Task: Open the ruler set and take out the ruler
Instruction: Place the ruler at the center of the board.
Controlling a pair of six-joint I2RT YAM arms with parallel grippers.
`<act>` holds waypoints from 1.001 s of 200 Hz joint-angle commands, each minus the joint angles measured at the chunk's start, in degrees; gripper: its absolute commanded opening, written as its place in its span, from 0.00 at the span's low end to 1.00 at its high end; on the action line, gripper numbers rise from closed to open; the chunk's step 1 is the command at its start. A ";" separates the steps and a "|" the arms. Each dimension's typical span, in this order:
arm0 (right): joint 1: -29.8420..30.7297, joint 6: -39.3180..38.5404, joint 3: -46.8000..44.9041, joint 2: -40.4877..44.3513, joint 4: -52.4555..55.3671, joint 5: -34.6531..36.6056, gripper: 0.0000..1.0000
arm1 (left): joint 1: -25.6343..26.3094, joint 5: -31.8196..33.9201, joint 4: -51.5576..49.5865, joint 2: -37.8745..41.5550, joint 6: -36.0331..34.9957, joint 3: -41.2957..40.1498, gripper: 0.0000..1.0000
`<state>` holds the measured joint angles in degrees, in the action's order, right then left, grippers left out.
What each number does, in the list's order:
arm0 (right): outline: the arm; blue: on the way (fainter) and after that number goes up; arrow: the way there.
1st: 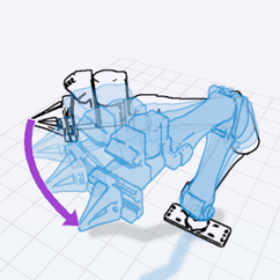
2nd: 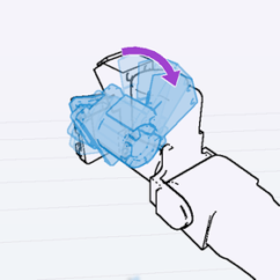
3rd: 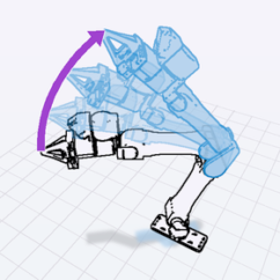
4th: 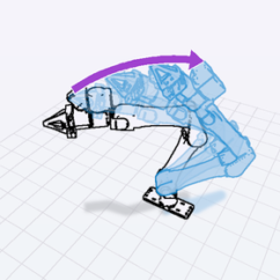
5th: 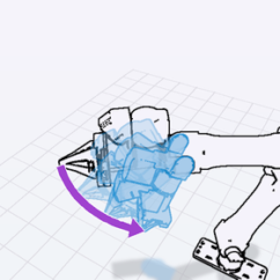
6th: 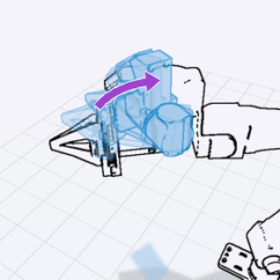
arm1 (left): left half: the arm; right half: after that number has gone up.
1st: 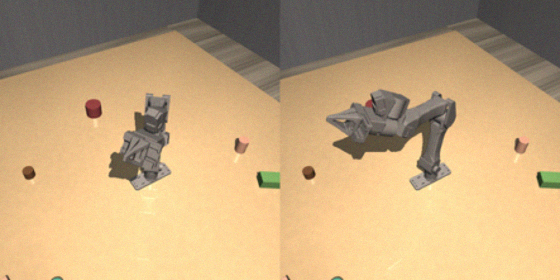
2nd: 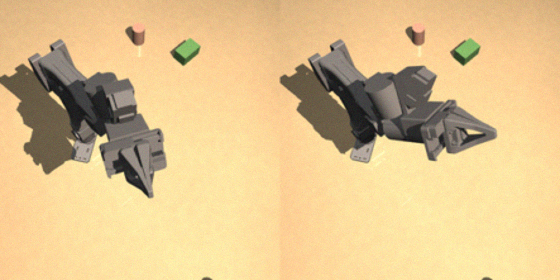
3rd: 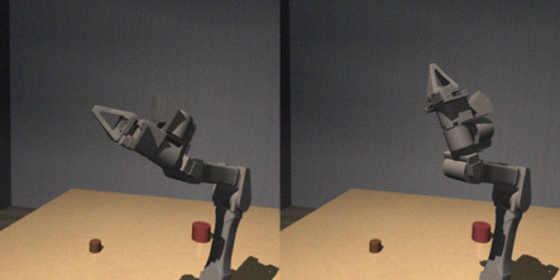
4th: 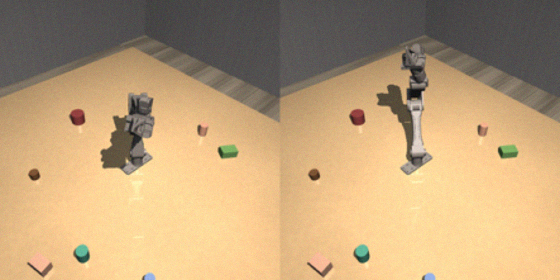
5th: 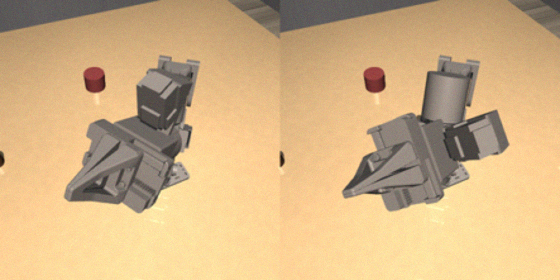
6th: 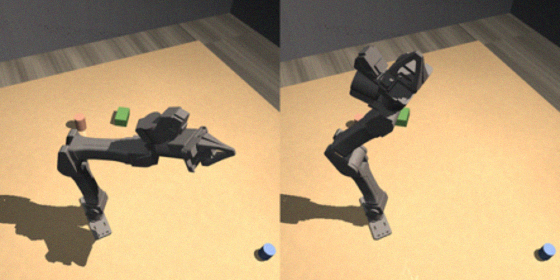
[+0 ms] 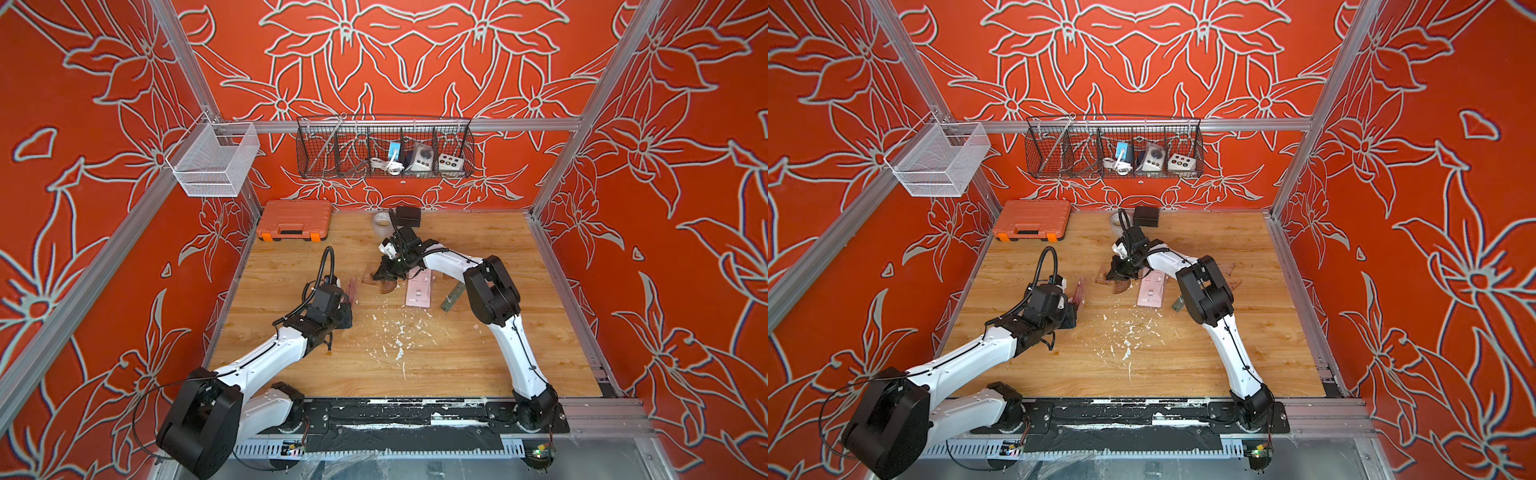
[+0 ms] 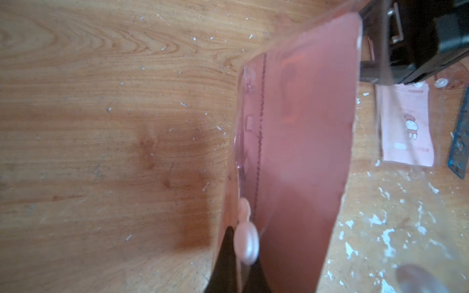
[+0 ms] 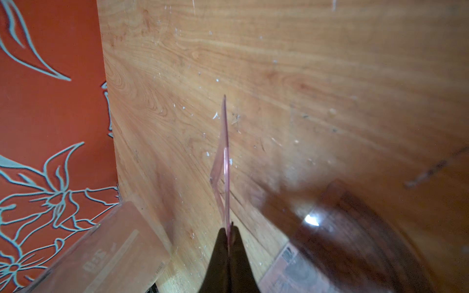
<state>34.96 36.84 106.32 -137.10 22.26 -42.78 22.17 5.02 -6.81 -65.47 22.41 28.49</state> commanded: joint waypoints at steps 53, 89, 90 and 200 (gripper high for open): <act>0.57 -1.37 -0.10 3.97 2.03 1.06 0.31 | -0.20 -0.59 -0.42 -3.34 -1.26 1.17 0.00; 0.23 -2.07 -7.58 14.79 -1.23 4.07 0.40 | -0.22 -1.41 -0.07 -5.86 -1.23 2.29 0.00; 0.21 -2.14 -8.00 15.26 -1.42 4.18 0.40 | -0.21 -1.45 -0.10 -5.88 -1.27 2.37 0.00; 8.89 5.00 -35.29 32.34 -26.95 4.48 0.20 | -0.16 -2.88 2.16 -10.08 -1.54 3.06 0.00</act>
<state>40.88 39.88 69.36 -102.21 -1.34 -40.80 22.17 2.44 -3.77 -73.73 21.65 31.31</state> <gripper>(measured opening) 0.201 0.047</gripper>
